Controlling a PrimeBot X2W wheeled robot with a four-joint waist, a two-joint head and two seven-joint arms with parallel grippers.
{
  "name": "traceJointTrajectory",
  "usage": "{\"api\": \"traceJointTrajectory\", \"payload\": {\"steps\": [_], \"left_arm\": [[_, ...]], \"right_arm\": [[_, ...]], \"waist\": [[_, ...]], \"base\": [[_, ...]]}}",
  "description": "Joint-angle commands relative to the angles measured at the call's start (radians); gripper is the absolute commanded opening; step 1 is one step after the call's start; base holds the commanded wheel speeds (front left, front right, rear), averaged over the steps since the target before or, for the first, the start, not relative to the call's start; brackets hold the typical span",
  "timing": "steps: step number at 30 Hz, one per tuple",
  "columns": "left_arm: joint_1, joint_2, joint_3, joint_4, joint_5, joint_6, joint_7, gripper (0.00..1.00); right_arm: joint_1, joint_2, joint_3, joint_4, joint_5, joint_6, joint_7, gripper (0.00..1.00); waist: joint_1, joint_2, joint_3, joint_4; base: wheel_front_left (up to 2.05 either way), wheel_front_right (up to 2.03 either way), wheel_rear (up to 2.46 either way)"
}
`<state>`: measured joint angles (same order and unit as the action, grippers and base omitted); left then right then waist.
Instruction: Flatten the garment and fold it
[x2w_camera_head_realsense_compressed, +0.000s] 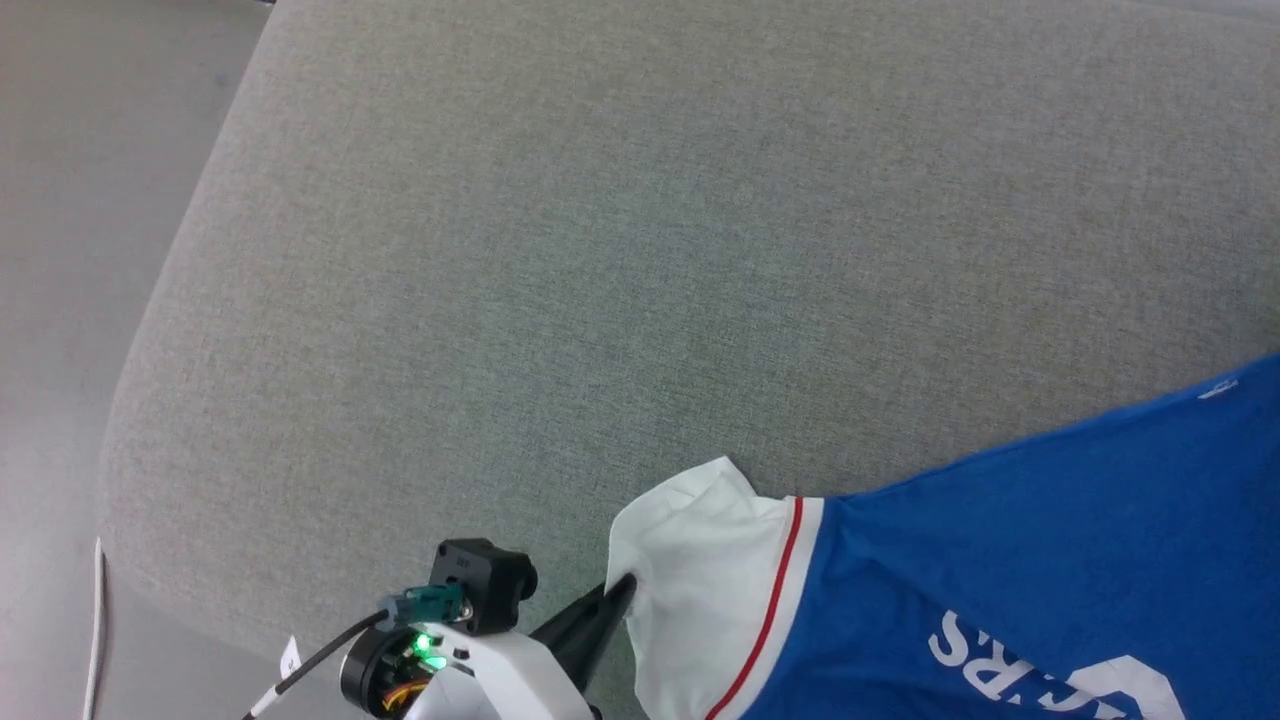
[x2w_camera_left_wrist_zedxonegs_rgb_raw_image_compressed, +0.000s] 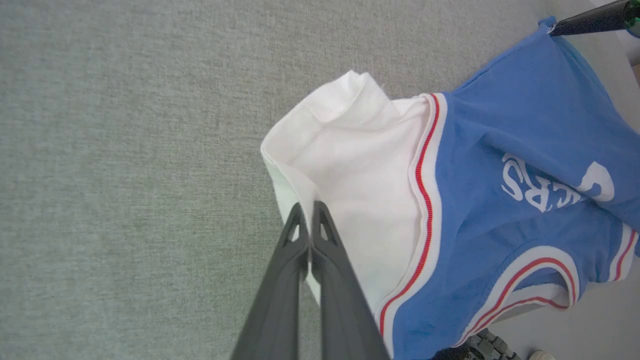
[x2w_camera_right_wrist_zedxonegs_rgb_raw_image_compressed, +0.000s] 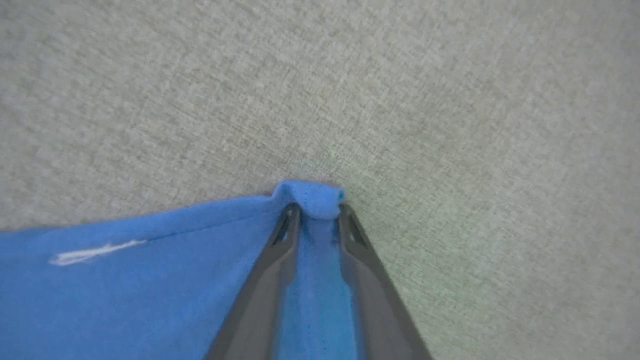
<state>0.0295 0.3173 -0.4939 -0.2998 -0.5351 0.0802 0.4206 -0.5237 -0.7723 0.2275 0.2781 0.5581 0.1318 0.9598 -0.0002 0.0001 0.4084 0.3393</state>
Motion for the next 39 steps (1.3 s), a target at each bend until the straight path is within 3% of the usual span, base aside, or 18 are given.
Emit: {"api": "traceJointTrajectory", "payload": {"steps": [1, 12, 23, 32, 39], "left_arm": [[-0.018, -0.005, 0.001, 0.005, 0.001, -0.003, -0.010, 0.00], [-0.045, 0.027, 0.081, -0.019, -0.014, -0.005, -0.072, 0.00], [-0.172, 0.119, 0.227, -0.127, 0.020, -0.021, -0.154, 0.00], [-0.380, 0.153, 0.354, -0.211, 0.024, -0.028, -0.224, 0.00], [-0.563, 0.160, 0.429, -0.229, -0.013, -0.025, -0.239, 0.00]], "right_arm": [[0.060, 0.043, 0.043, 0.060, 0.005, -0.001, -0.011, 0.00], [-0.046, 0.036, -0.016, 0.044, 0.068, -0.001, -0.276, 0.00], [-0.081, -0.051, -0.055, -0.133, 0.144, -0.001, -0.490, 0.00], [-0.115, -0.054, -0.088, -0.287, 0.175, -0.001, -0.580, 0.00], [-0.168, -0.021, -0.122, -0.359, 0.187, -0.001, -0.593, 0.00]], "waist": [[0.0002, -0.0001, -0.010, -0.008], [0.0002, -0.0001, -0.143, -0.109], [0.0002, -0.0001, -0.287, -0.239], [0.0002, -0.0001, -0.362, -0.339], [0.0002, -0.0001, -0.354, -0.403]], "base": [[0.00, 0.00, 0.00], [0.00, 0.00, 0.00], [0.00, 0.00, 0.00], [0.00, 0.00, 0.00], [0.00, 0.00, 0.00]]}}
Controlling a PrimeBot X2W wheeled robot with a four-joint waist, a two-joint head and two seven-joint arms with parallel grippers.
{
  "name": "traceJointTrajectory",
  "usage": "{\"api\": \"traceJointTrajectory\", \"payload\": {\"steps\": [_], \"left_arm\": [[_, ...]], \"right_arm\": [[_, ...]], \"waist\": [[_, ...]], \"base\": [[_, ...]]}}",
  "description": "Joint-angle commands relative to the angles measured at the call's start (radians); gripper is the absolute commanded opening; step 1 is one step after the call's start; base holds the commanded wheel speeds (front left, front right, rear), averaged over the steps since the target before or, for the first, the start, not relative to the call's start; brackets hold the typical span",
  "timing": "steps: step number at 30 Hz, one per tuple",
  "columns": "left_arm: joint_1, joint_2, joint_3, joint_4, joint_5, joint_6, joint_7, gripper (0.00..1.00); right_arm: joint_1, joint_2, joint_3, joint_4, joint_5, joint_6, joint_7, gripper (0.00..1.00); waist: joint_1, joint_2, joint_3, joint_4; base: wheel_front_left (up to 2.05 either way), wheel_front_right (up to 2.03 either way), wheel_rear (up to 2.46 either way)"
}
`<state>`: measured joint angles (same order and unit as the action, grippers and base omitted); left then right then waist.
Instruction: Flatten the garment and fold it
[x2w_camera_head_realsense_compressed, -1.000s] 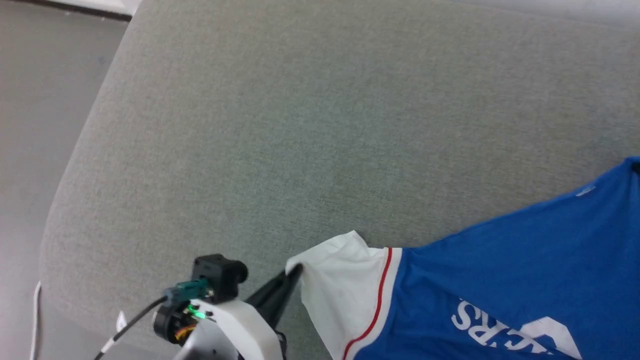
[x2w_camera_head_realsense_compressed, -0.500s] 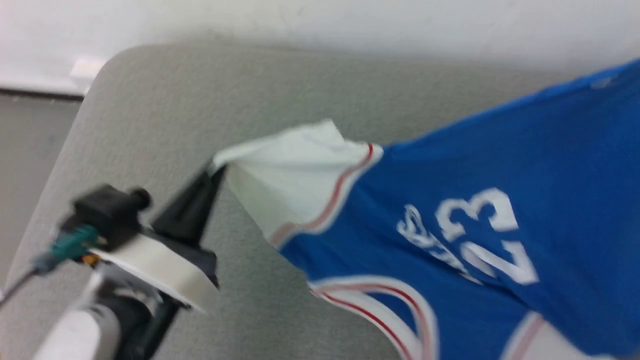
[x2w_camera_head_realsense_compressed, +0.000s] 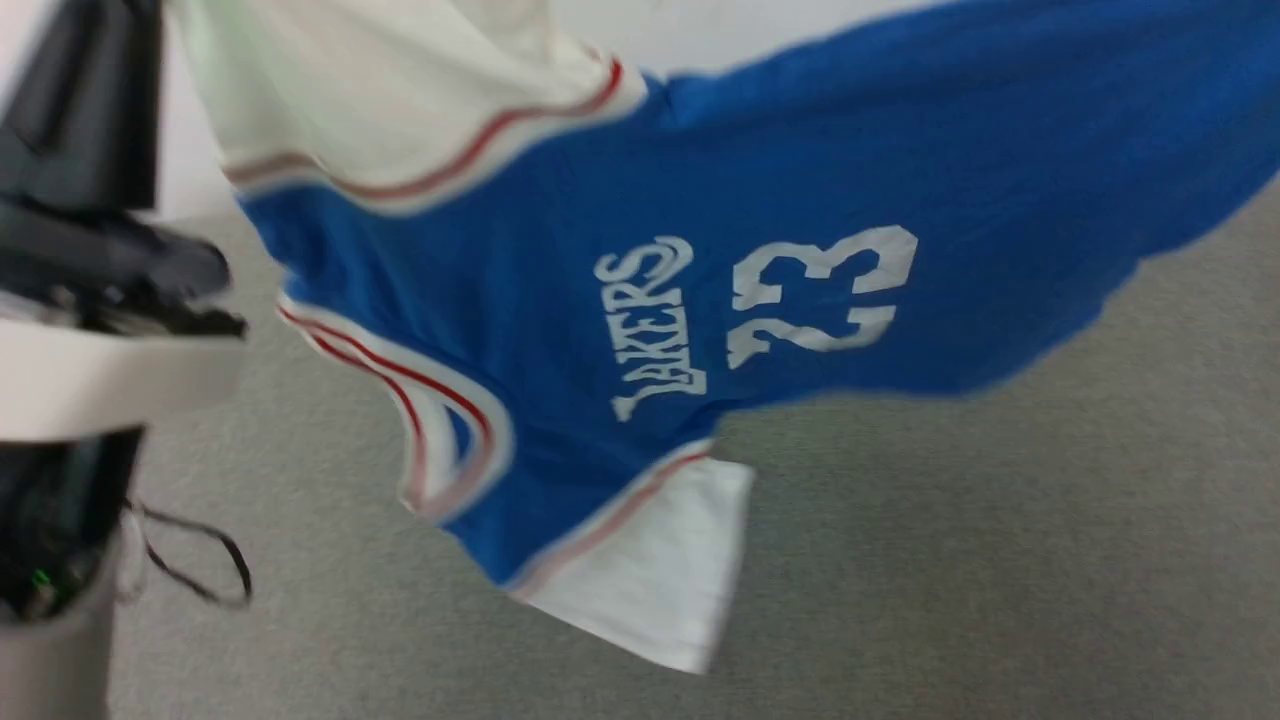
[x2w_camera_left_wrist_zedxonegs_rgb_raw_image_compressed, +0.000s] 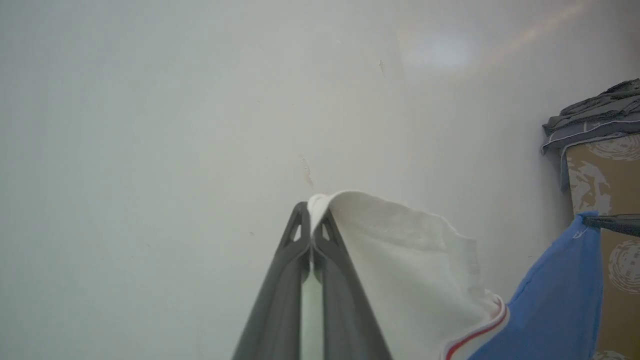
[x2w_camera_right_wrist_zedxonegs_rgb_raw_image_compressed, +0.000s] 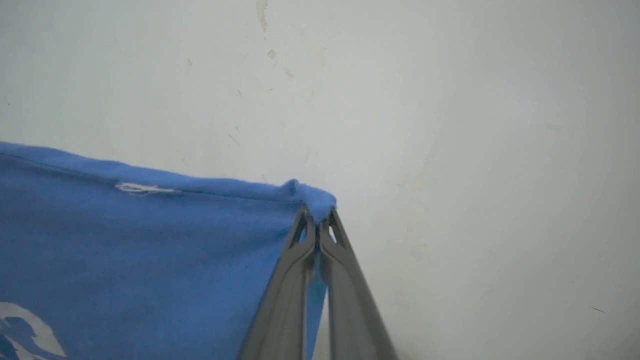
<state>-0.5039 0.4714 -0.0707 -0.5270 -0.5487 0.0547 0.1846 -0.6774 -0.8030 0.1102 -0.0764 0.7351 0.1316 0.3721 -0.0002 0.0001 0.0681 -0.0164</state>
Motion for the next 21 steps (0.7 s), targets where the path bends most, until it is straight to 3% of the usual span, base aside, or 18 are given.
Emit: {"api": "traceJointTrajectory", "payload": {"steps": [1, 5, 12, 16, 21], "left_arm": [[-0.060, 0.008, 0.011, 0.000, 0.001, -0.001, -0.004, 0.00], [-0.157, 0.019, 0.010, 0.016, 0.001, -0.008, 0.011, 0.00], [-0.464, 0.034, -0.021, 0.133, 0.020, -0.030, 0.054, 0.00], [-0.691, 0.027, -0.072, 0.304, 0.061, -0.066, 0.045, 0.00], [-0.841, 0.020, -0.110, 0.489, 0.108, -0.098, 0.002, 0.00]], "right_arm": [[-0.020, 0.011, -0.006, -0.010, 0.008, -0.001, -0.003, 0.00], [-0.039, 0.010, -0.015, -0.020, 0.001, -0.001, -0.004, 0.00], [-0.147, 0.004, -0.039, 0.004, -0.008, -0.001, -0.043, 0.00], [-0.275, 0.021, -0.025, 0.091, -0.024, -0.001, -0.100, 0.00], [-0.395, 0.040, 0.027, 0.194, -0.050, -0.001, -0.166, 0.00]], "waist": [[0.0002, -0.0001, -0.007, -0.054], [0.0002, -0.0001, 0.026, -0.069], [0.0002, -0.0001, 0.168, -0.090], [0.0002, -0.0001, 0.286, -0.096], [0.0002, -0.0001, 0.359, -0.099]], "base": [[0.00, 0.00, 0.00], [0.00, 0.00, 0.00], [0.00, 0.00, 0.00], [0.00, 0.00, 0.00], [0.00, 0.00, 0.00]]}}
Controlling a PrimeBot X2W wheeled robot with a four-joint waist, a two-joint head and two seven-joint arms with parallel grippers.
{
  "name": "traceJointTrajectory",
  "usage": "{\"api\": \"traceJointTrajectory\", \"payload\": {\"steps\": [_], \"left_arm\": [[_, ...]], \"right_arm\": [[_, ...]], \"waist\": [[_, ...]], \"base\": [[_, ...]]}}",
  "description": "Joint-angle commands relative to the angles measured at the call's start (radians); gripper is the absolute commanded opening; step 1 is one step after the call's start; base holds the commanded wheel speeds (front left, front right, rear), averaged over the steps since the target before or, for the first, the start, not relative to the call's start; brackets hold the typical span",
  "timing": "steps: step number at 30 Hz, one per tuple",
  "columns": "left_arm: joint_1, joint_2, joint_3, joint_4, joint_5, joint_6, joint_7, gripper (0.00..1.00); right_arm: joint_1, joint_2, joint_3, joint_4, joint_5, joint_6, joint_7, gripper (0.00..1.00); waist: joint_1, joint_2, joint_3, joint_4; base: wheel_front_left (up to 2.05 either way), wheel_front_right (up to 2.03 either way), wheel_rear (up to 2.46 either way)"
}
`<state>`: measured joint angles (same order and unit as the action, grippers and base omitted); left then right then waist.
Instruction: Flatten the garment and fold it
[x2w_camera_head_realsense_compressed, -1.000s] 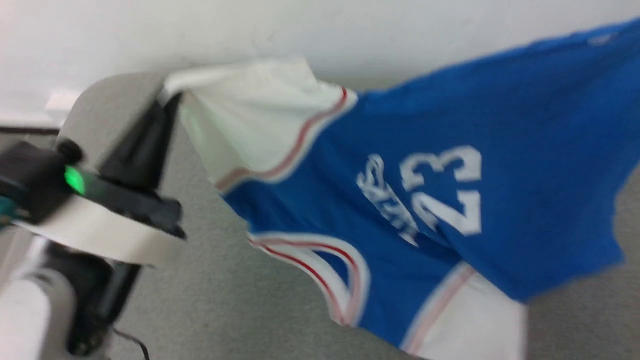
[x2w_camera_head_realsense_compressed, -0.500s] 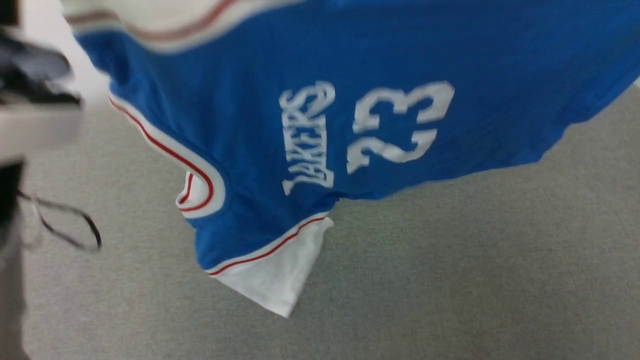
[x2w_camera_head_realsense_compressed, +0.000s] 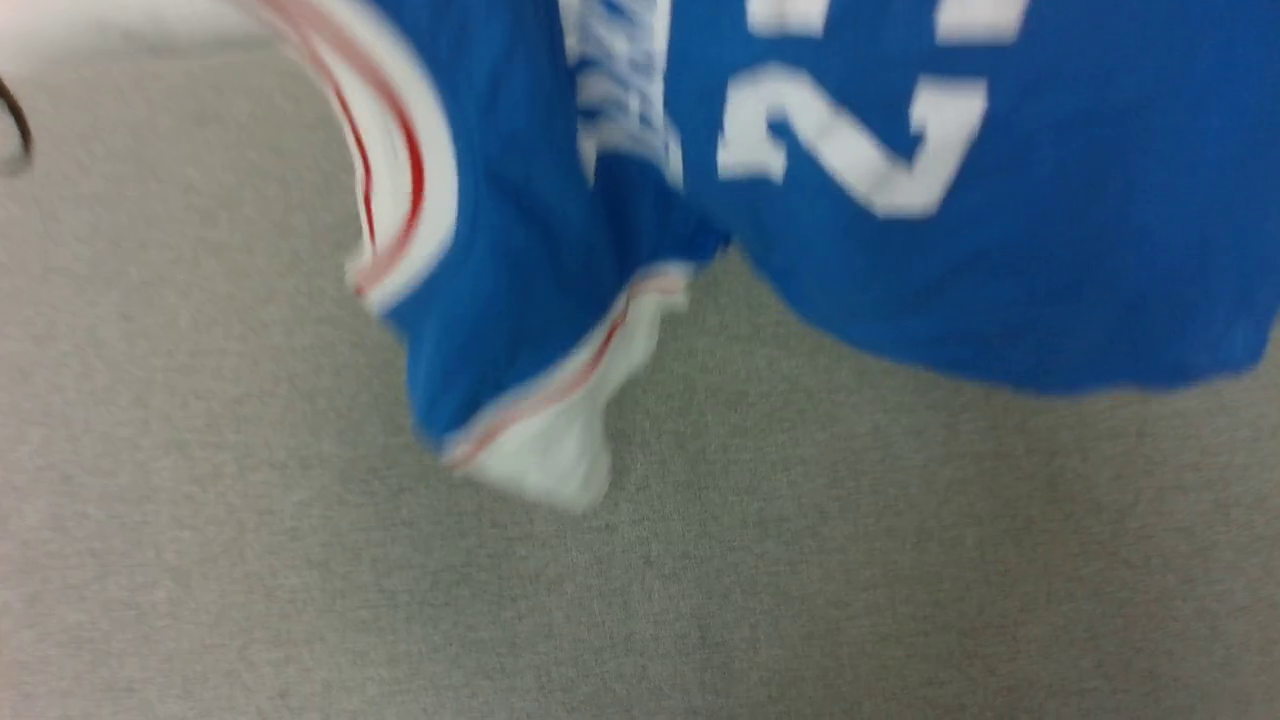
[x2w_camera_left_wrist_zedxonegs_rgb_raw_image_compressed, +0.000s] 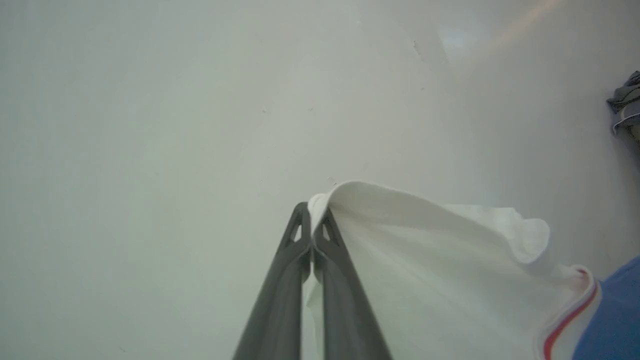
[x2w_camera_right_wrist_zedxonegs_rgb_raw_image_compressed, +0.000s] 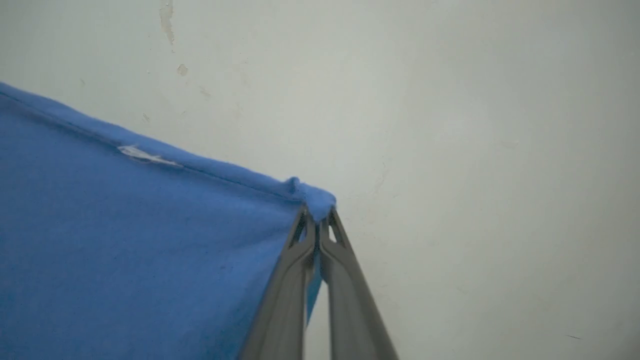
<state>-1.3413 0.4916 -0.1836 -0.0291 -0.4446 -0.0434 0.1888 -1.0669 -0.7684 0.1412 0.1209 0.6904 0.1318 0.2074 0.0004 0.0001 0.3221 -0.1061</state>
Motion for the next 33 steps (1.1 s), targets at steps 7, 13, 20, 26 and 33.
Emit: {"api": "traceJointTrajectory", "payload": {"steps": [7, 13, 20, 26, 33], "left_arm": [[-0.245, -0.044, -0.011, 0.293, 0.041, -0.015, -0.126, 0.00], [-0.403, -0.088, 0.002, 0.468, 0.053, -0.010, -0.281, 0.00], [-0.349, -0.120, -0.064, 0.603, 0.040, -0.061, -0.344, 0.00], [-0.084, -0.129, -0.155, 0.624, -0.012, -0.083, -0.359, 0.00], [0.341, -0.098, -0.275, 0.589, -0.047, -0.086, -0.354, 0.00]], "right_arm": [[-0.256, 0.048, 0.077, 0.245, -0.081, -0.001, -0.132, 0.00], [-0.426, 0.090, 0.125, 0.426, -0.134, -0.001, -0.233, 0.00], [-0.418, 0.125, 0.250, 0.515, -0.133, -0.001, -0.331, 0.00], [-0.272, 0.161, 0.348, 0.577, -0.110, -0.001, -0.411, 0.00], [-0.016, 0.189, 0.473, 0.602, -0.079, -0.001, -0.457, 0.00]], "waist": [[-0.0004, -0.0001, 0.216, -0.005], [-0.0004, -0.0001, 0.260, 0.014], [-0.0004, -0.0001, 0.261, 0.046], [-0.0004, -0.0001, 0.225, 0.072], [-0.0004, -0.0001, 0.109, 0.096]], "base": [[0.00, 0.00, 0.00], [0.00, 0.00, 0.00], [0.00, 0.00, 0.00], [0.00, 0.00, 0.00], [0.00, 0.00, 0.00]]}}
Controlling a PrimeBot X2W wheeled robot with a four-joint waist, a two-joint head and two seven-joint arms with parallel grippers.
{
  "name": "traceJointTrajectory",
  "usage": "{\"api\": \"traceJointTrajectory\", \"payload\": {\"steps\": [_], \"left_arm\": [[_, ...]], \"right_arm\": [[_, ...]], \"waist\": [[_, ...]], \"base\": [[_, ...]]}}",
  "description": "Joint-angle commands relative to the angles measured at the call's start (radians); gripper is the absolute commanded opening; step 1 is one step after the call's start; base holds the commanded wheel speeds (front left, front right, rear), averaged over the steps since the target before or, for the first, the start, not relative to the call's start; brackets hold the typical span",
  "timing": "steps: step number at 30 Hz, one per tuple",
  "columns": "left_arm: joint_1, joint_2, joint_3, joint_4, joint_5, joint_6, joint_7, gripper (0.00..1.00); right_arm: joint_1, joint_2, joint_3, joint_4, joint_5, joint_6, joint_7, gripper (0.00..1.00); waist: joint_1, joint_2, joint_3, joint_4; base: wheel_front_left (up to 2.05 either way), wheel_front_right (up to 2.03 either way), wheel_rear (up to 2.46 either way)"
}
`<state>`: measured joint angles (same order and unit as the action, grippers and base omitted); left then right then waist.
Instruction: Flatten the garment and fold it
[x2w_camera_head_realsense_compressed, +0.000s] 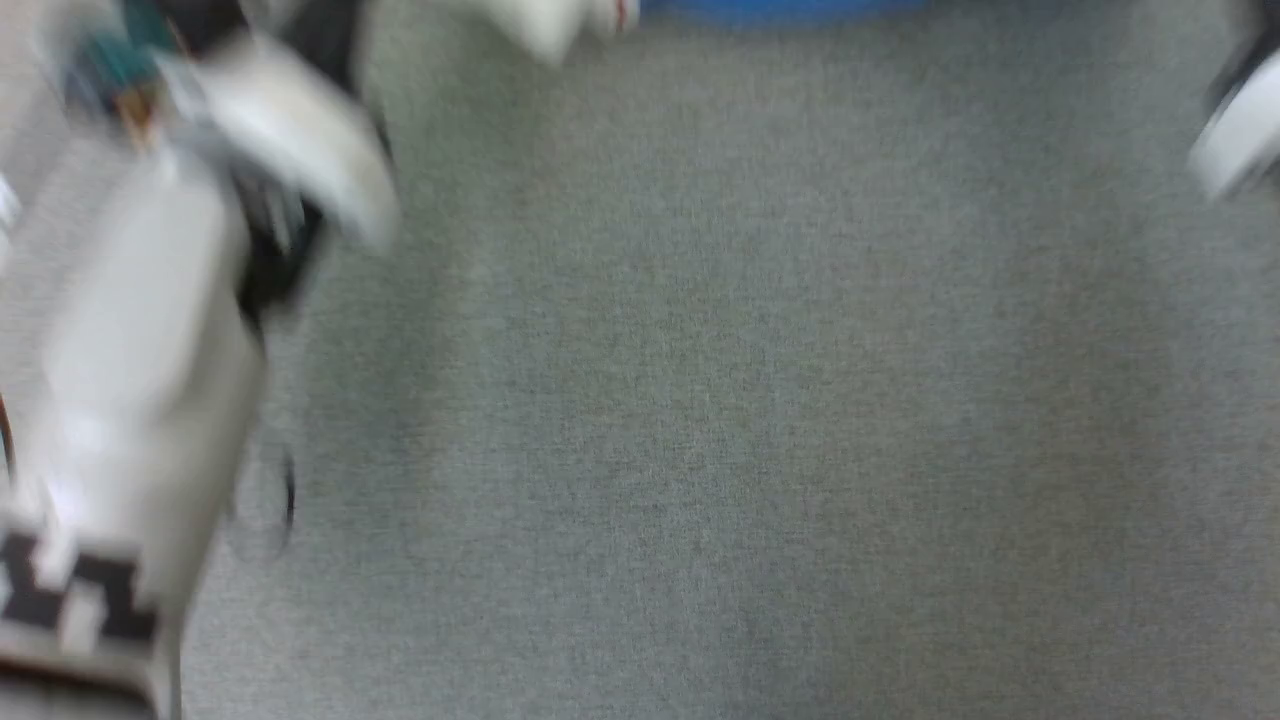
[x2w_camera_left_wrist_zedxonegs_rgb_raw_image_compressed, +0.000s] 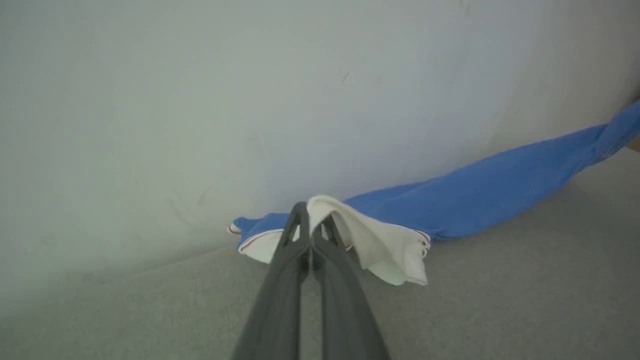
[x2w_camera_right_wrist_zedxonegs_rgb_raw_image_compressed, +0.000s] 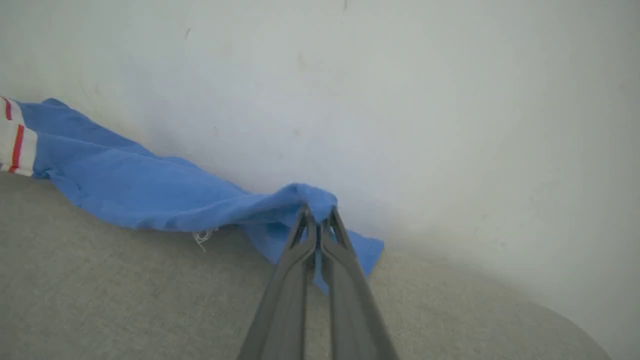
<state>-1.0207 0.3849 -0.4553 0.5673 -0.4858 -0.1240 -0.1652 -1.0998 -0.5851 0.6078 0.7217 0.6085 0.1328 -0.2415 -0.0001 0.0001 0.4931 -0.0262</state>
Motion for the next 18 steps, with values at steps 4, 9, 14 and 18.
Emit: {"api": "traceJointTrajectory", "payload": {"steps": [4, 9, 14, 18], "left_arm": [[0.268, 0.070, -0.017, -0.074, -0.074, -0.006, 0.052, 0.00], [0.541, 0.147, 0.001, -0.211, -0.185, 0.010, 0.171, 0.00], [0.768, 0.226, 0.009, -0.406, -0.272, 0.067, 0.304, 0.00], [0.922, 0.262, -0.007, -0.570, -0.327, 0.125, 0.401, 0.00]], "right_arm": [[0.163, -0.002, 0.073, -0.010, 0.024, -0.002, -0.015, 0.00], [0.326, -0.053, 0.150, -0.054, 0.083, -0.002, -0.016, 0.00], [0.453, -0.134, 0.208, -0.101, 0.160, -0.002, 0.040, 0.00], [0.551, -0.187, 0.218, -0.134, 0.238, -0.002, 0.101, 0.00]], "waist": [[0.0001, -0.0001, -0.155, 0.028], [0.0001, -0.0001, -0.269, 0.051], [0.0001, -0.0001, -0.360, 0.071], [0.0001, -0.0001, -0.415, 0.080]], "base": [[0.00, 0.00, 0.00], [0.00, 0.00, 0.00], [0.00, 0.00, 0.00], [0.00, 0.00, 0.00]]}}
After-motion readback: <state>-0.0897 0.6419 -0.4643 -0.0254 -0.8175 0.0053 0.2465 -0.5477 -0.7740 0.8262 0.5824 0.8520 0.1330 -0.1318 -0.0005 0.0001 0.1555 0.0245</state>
